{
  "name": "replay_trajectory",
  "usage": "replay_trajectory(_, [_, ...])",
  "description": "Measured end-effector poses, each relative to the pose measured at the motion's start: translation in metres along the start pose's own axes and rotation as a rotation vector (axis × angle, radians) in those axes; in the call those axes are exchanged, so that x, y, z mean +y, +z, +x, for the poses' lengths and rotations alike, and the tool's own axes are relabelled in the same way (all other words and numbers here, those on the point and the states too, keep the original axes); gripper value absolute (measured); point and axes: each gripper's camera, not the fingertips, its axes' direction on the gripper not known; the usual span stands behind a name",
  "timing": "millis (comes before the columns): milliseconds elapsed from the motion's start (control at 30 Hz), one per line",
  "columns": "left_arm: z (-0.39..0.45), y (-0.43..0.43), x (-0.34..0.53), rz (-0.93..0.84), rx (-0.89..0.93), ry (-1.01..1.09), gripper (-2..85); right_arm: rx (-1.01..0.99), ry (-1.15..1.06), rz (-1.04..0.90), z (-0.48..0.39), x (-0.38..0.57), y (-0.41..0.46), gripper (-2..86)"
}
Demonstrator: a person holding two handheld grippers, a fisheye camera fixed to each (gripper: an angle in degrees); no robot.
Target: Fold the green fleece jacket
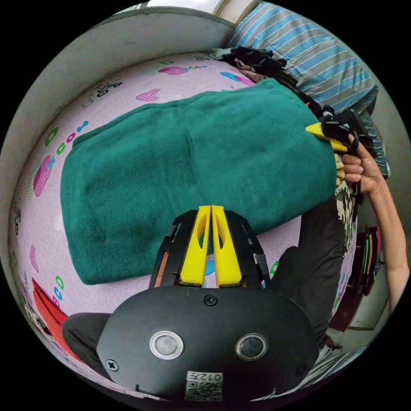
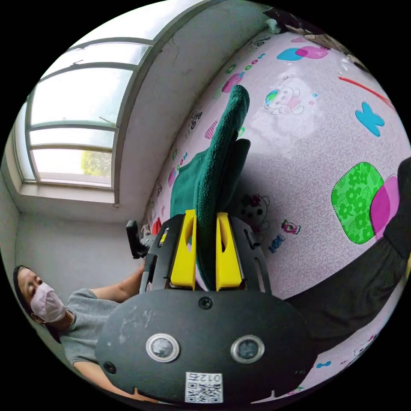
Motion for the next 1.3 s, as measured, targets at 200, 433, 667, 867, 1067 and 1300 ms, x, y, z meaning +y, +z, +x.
replay_trajectory(200, [-0.026, 0.004, 0.013, -0.022, 0.116, -0.083, 0.6, 0.069, -0.047, -0.004, -0.068, 0.015, 0.036, 6.9])
replay_trajectory(433, [-0.088, -0.091, 0.049, 0.159, 0.261, -0.123, 0.6, 0.167, -0.112, -0.007, -0.161, 0.027, 0.096, 6.9])
replay_trajectory(667, [-0.187, -0.197, 0.105, 0.367, 0.255, -0.252, 0.8, 0.361, -0.228, -0.038, -0.257, 0.040, 0.204, 7.1])
replay_trajectory(867, [-0.258, -0.221, 0.138, 0.347, 0.228, -0.364, 1.1, 0.490, -0.283, -0.060, -0.299, 0.053, 0.332, 7.7])
replay_trajectory(1067, [-0.276, -0.219, 0.133, 0.277, 0.215, -0.348, 2.2, 0.466, -0.198, -0.085, -0.296, 0.066, 0.413, 11.5])
replay_trajectory(1300, [-0.271, -0.206, 0.081, 0.191, 0.330, -0.256, 9.5, 0.150, -0.255, 0.051, -0.264, 0.084, 0.335, 8.1])
